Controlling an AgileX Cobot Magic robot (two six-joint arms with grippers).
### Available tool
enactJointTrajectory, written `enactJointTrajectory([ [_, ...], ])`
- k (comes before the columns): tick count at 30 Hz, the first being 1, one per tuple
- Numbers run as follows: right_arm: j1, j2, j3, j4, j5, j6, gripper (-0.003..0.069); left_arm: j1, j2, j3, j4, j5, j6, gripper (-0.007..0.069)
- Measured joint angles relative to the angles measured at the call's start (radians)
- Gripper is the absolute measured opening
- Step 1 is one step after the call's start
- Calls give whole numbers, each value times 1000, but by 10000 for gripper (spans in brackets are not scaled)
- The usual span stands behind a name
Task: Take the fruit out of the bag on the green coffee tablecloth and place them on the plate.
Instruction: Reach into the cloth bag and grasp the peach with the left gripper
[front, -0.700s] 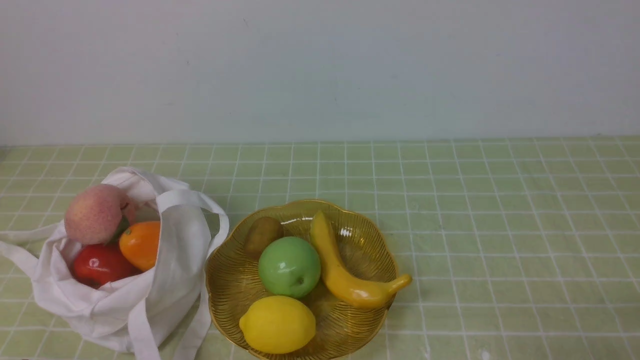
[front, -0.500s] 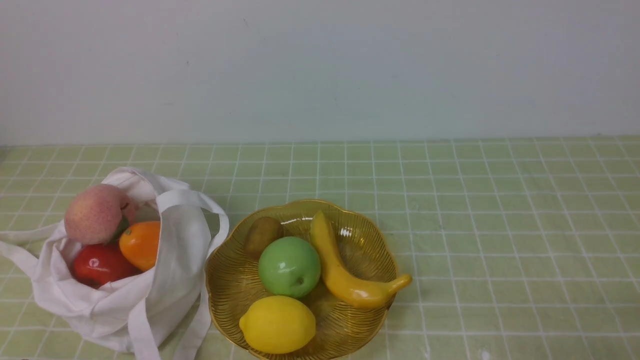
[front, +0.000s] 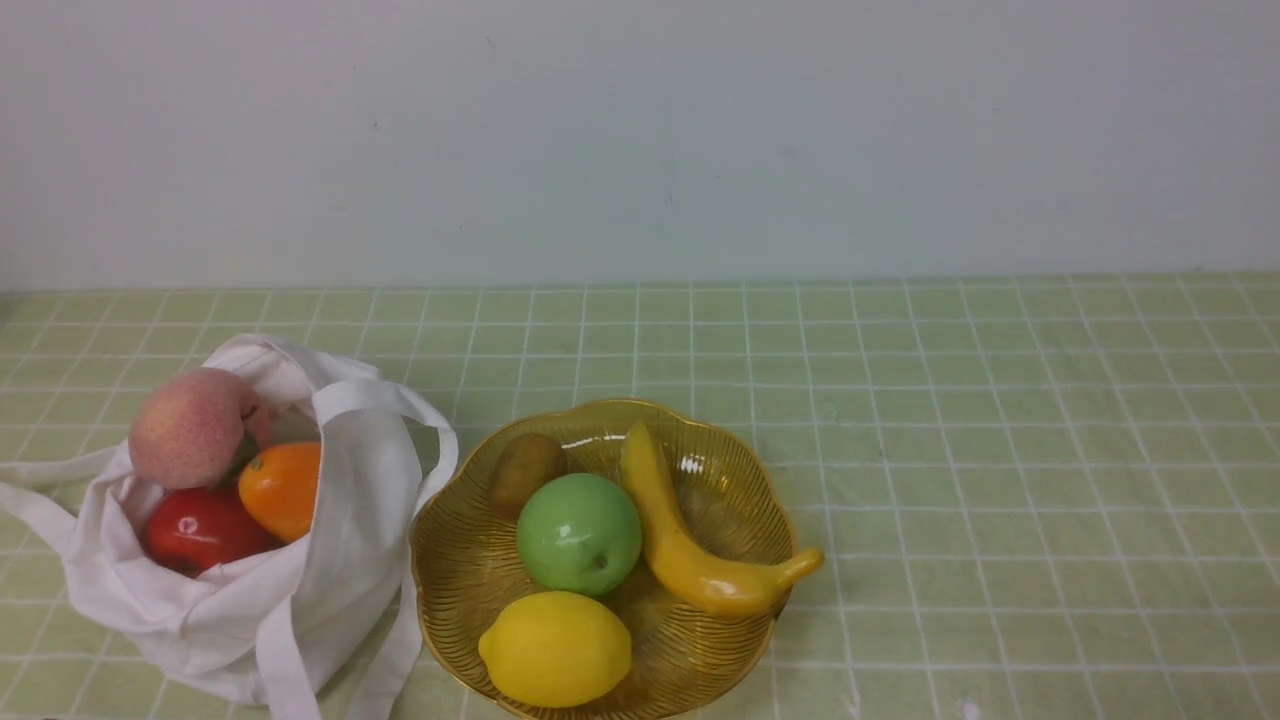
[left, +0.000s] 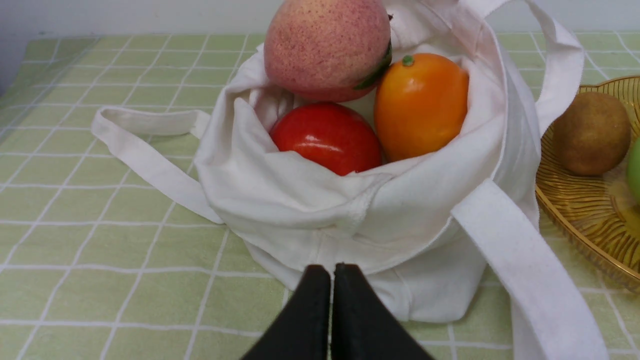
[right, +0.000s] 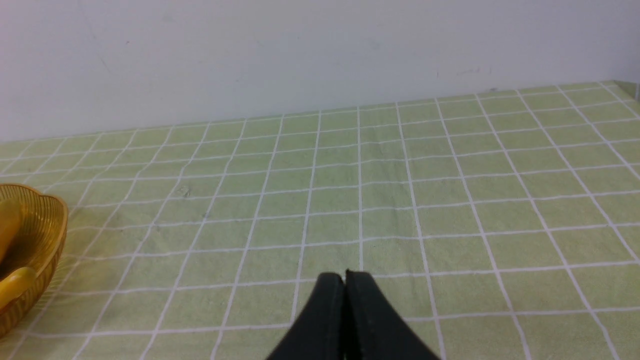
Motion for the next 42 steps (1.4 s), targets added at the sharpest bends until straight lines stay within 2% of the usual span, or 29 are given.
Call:
enactJointTrajectory([
  [37,0,0,0,0,0,0,-15,0,0,0,0,0,7,-8],
  [42,0,0,0,0,0,0,-15,0,0,0,-89,0,-62,-8],
])
